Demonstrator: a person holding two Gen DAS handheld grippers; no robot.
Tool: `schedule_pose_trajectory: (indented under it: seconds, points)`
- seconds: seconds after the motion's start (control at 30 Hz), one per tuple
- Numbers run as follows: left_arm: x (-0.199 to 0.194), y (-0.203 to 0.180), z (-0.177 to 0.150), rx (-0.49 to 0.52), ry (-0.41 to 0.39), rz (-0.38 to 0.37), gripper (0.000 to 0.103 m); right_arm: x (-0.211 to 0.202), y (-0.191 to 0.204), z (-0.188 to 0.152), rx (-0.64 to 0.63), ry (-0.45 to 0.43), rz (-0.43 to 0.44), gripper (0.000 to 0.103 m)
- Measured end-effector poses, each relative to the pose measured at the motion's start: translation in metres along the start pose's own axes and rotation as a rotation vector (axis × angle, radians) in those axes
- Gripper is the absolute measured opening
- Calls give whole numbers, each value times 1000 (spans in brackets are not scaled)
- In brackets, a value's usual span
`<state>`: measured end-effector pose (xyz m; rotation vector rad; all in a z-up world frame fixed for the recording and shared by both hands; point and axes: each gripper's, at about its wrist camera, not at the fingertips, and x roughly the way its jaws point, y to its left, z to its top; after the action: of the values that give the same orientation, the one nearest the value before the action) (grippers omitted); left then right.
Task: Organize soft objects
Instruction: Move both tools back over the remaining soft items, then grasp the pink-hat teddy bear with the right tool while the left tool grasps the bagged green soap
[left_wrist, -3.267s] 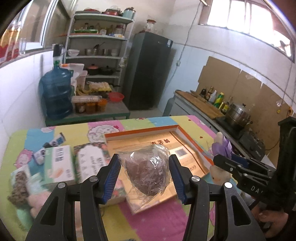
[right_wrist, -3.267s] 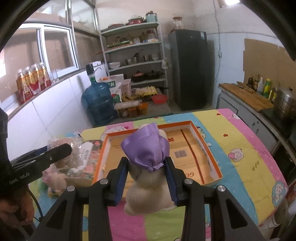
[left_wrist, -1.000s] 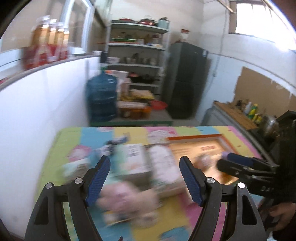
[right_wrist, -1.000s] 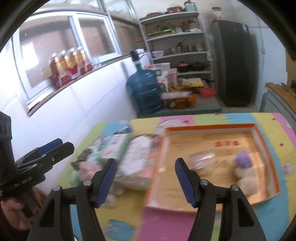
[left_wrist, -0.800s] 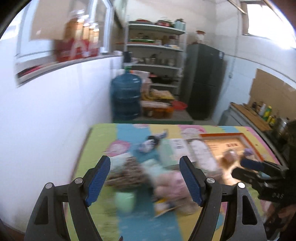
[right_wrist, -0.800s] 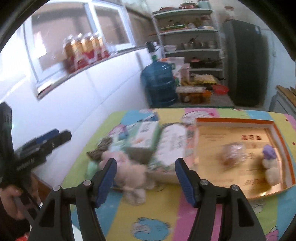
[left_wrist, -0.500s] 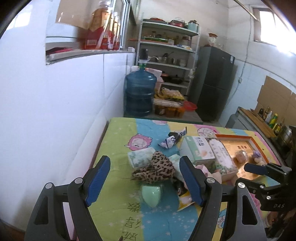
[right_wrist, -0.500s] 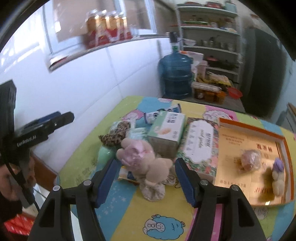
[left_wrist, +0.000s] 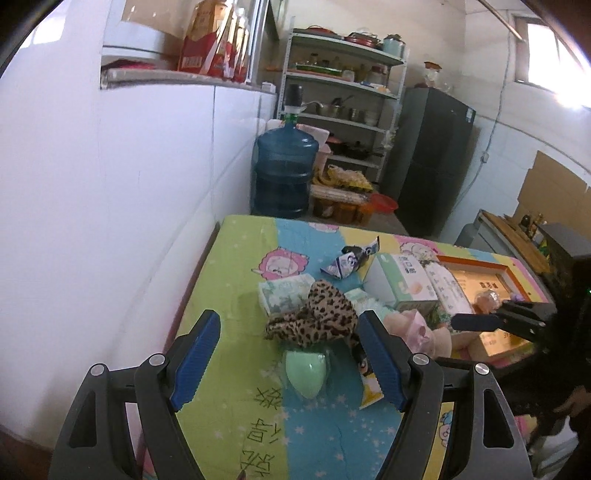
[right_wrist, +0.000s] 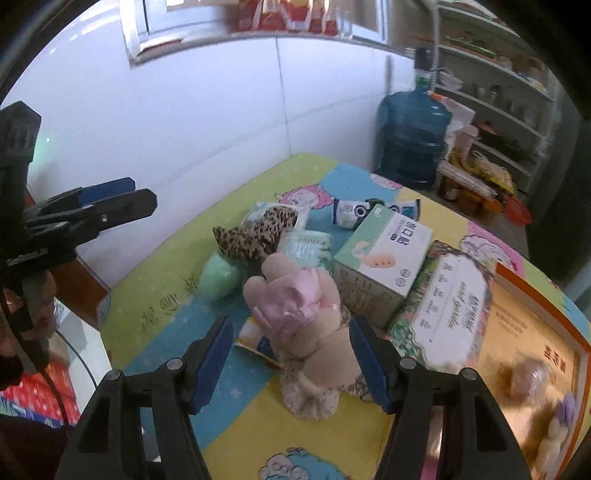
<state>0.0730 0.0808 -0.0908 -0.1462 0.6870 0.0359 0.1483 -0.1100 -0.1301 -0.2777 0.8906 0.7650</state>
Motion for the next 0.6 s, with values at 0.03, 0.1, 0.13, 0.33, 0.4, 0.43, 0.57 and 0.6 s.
schedule_pose_trajectory:
  seconds: [0.03, 0.1, 0.13, 0.33, 0.4, 0.43, 0.57, 0.6]
  points:
    - [2, -1, -2, -5, 5, 9, 78, 5, -2, 1, -13, 8, 11, 65]
    - [4, -3, -6, -20, 11, 25, 78, 14, -5, 1, -47, 25, 28, 65]
    - [5, -5, -8, -26, 9, 32, 78, 19, -6, 2, -70, 31, 39, 65]
    - [12, -14, -17, -29, 2, 69, 78, 40, -8, 3, -189, 66, 90, 65]
    - [18, -15, -21, -28, 10, 43, 78, 43, -7, 2, -227, 69, 105, 65]
    - [24, -16, -23, -14, 20, 38, 78, 45, -7, 2, -233, 70, 115, 62]
    - [49, -16, -34, 15, 80, 22, 78, 47, -12, 3, -205, 79, 146, 48]
    - [57, -14, -38, 11, 99, 12, 78, 45, -13, 3, -202, 73, 149, 48]
